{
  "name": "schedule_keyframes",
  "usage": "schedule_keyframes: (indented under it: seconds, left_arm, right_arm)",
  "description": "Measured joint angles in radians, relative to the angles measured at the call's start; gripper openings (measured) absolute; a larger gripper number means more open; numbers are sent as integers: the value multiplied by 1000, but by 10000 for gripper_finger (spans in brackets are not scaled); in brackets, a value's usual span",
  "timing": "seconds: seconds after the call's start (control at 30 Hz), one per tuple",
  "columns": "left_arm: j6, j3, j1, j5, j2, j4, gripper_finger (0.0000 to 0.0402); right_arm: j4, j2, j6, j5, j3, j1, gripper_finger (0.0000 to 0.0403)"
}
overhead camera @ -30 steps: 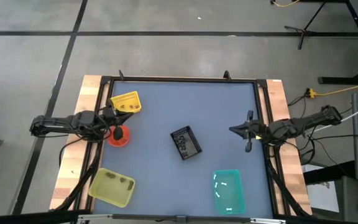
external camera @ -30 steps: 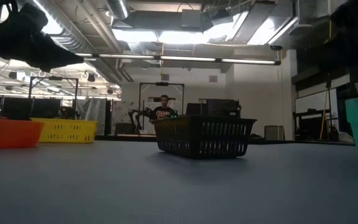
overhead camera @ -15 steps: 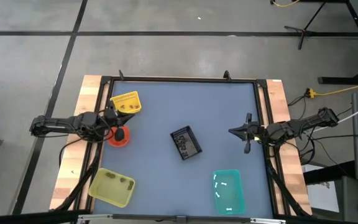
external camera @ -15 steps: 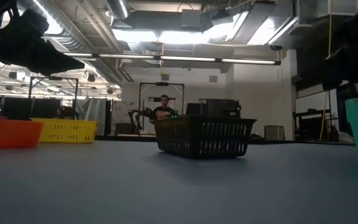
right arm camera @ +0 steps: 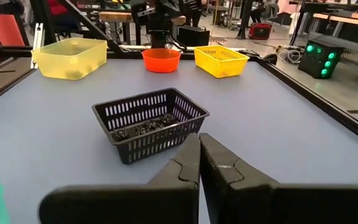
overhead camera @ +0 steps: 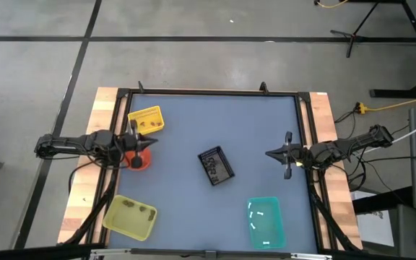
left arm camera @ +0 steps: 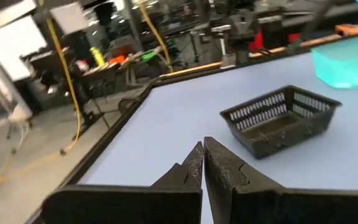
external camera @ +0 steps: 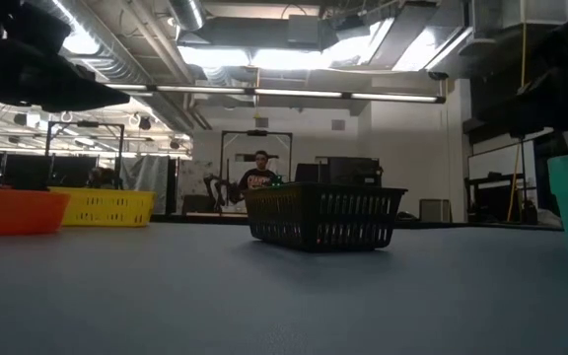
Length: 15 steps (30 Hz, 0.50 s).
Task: Sort Halloween decoration
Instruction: Return to Home Position
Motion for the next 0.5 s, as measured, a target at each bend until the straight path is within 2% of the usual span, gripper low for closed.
schedule_keyframes:
  seconds: [0.3,0.5]
  left_arm:
    - [57,0,0,101,0,-9,0]
    - [18,0,0,3,0,-7,0]
  right_arm:
    - [0,0,-1,7,0,0,5]
    - [0,0,0,8,0,0,5]
